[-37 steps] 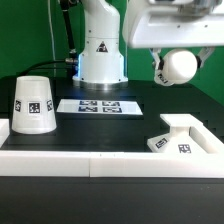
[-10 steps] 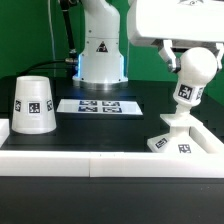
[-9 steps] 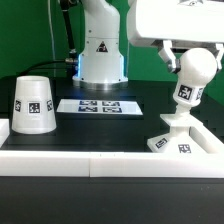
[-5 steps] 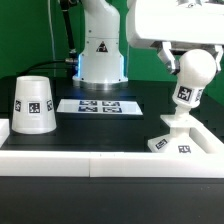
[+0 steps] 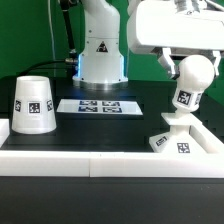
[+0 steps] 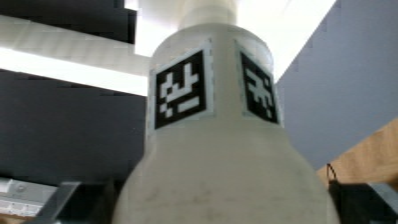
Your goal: Assemble lamp
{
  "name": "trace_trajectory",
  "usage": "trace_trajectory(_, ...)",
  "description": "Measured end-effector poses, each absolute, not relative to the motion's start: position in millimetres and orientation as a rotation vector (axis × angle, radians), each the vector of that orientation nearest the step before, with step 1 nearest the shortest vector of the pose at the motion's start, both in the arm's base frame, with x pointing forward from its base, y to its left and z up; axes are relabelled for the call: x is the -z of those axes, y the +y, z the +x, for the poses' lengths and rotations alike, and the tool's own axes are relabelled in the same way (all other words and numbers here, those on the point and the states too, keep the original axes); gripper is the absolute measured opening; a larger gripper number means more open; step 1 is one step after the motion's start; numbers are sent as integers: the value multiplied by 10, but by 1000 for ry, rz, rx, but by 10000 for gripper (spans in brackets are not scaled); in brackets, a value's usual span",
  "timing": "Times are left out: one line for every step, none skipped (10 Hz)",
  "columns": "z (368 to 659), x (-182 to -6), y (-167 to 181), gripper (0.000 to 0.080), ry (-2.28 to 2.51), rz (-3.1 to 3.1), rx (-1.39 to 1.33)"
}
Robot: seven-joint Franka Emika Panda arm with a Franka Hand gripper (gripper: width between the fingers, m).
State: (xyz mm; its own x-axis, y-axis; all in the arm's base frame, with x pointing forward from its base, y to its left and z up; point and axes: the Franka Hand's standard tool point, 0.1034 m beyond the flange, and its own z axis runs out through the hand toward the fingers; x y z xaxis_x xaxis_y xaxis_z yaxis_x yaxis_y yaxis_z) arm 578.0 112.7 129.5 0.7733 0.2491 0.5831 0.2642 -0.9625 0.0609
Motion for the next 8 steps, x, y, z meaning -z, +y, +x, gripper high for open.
trace_trajectory(5750, -1230, 1125, 579, -430, -2940, 944)
trace_trajectory(5753, -1229, 1121, 579, -434, -2937, 957)
trace_trajectory(5756, -1226, 1119, 579, -435, -2933, 971)
trace_trajectory(5761, -1223, 1120, 579, -438, -2924, 999)
trace_trajectory(5768, -1224, 1124, 579, -442, -2921, 1008)
trace_trajectory(5781, -1228, 1125, 579, -445, -2937, 959)
trace_trajectory(5786, -1230, 1126, 579, -447, -2939, 954)
trace_trajectory(5776, -1213, 1124, 579, -449, -2943, 941)
